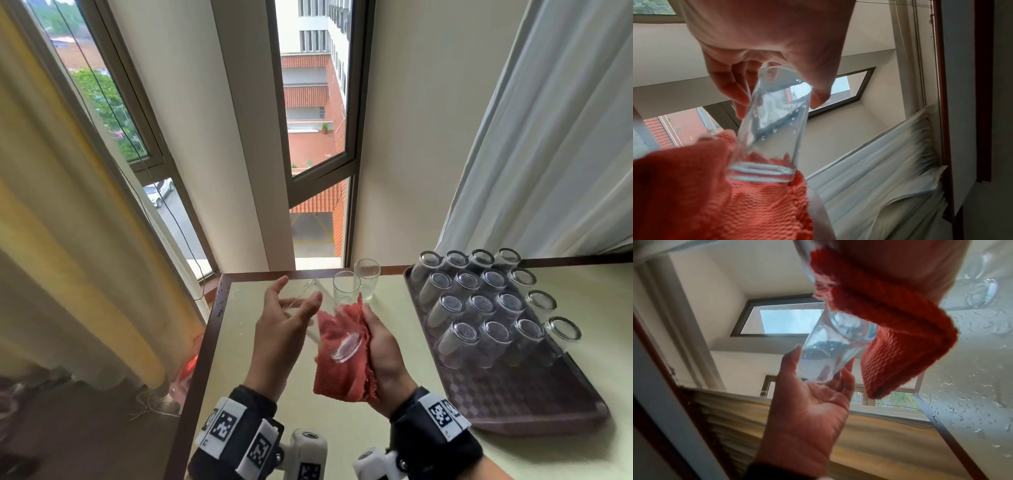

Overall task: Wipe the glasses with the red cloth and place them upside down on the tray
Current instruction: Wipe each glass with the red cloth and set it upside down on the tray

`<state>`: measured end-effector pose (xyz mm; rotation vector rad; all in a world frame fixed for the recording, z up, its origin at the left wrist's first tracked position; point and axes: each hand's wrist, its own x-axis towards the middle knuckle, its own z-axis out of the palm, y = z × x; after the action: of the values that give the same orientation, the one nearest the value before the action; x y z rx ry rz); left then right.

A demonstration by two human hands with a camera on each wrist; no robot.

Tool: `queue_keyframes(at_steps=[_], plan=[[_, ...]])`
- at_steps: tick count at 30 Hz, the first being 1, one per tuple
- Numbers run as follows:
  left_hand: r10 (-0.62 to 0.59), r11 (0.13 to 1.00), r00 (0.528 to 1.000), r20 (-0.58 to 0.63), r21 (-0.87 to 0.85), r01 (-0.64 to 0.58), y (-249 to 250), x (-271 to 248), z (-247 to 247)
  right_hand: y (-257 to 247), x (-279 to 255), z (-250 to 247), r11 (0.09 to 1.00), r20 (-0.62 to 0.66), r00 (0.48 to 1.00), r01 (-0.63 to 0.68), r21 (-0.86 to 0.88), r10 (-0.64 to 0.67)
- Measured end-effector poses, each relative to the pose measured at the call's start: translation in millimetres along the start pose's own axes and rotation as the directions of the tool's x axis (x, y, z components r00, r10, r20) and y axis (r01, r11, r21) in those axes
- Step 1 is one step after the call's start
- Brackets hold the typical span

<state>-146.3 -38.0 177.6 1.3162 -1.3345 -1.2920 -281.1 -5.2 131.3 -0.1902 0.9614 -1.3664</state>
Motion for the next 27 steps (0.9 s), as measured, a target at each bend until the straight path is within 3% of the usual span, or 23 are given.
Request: queue_keyframes(at_steps=[4,8,10,13,14,15,16,18,22,23,24,27], plan=[[-0.045,0.998,0.99,0.137,-0.04,0.051,-3.6,-1.3,-2.3,-13.9,-0.1,0.0,0.996,0.009,0.997,0.077,0.046,-0.077],[-0.095,0.988,0.962,0.257,-0.097,0.123,-3.3,-6.8,2.6,-23.7,-14.2,9.4,0.931,0.051,0.951,0.308,-0.193,-0.304],[-0.135,0.974,0.966,0.221,-0.151,0.17,-0.6,-9.1,8.7,-19.3,-18.1,13.8,0.758,0.131,0.856,0.506,-0.412,-0.5],[-0.19,0.94,0.97,0.153,-0.257,0.225,2.7,-9.0,13.2,-14.8,-20.9,17.7,0.284,0.333,0.587,0.717,-0.636,-0.738],[-0.178,0.937,0.975,0.135,-0.279,0.21,4.5,-9.6,13.5,-15.1,-19.8,18.6,0.184,0.372,0.513,0.743,-0.643,-0.774],[-0.148,0.942,0.983,0.11,-0.288,0.174,5.9,-10.4,14.0,-15.7,-18.2,18.8,0.149,0.385,0.472,0.763,-0.629,-0.793],[-0.102,0.949,0.992,0.08,-0.29,0.122,7.5,-11.2,15.1,-16.9,-17.8,20.0,0.176,0.375,0.468,0.781,-0.599,-0.8],[-0.001,0.959,1.0,0.012,-0.283,0.004,10.3,-13.5,17.3,-19.4,-18.5,22.6,0.286,0.332,0.51,0.794,-0.536,-0.793],[0.132,0.962,0.988,-0.076,-0.232,-0.146,10.8,-14.1,19.2,-26.5,-19.4,34.4,0.537,0.186,0.687,0.682,-0.496,-0.702],[0.126,0.961,0.989,-0.074,-0.238,-0.14,11.1,-13.7,18.6,-26.4,-19.4,35.4,0.527,0.184,0.684,0.681,-0.508,-0.706],[0.103,0.957,0.993,-0.058,-0.266,-0.115,11.0,-13.2,17.1,-26.0,-21.4,36.3,0.433,0.227,0.626,0.715,-0.548,-0.746],[-0.02,0.909,0.997,0.073,-0.414,0.048,13.8,-10.2,10.1,-28.4,-28.3,36.1,-0.075,0.495,0.291,0.801,-0.594,-0.818]])
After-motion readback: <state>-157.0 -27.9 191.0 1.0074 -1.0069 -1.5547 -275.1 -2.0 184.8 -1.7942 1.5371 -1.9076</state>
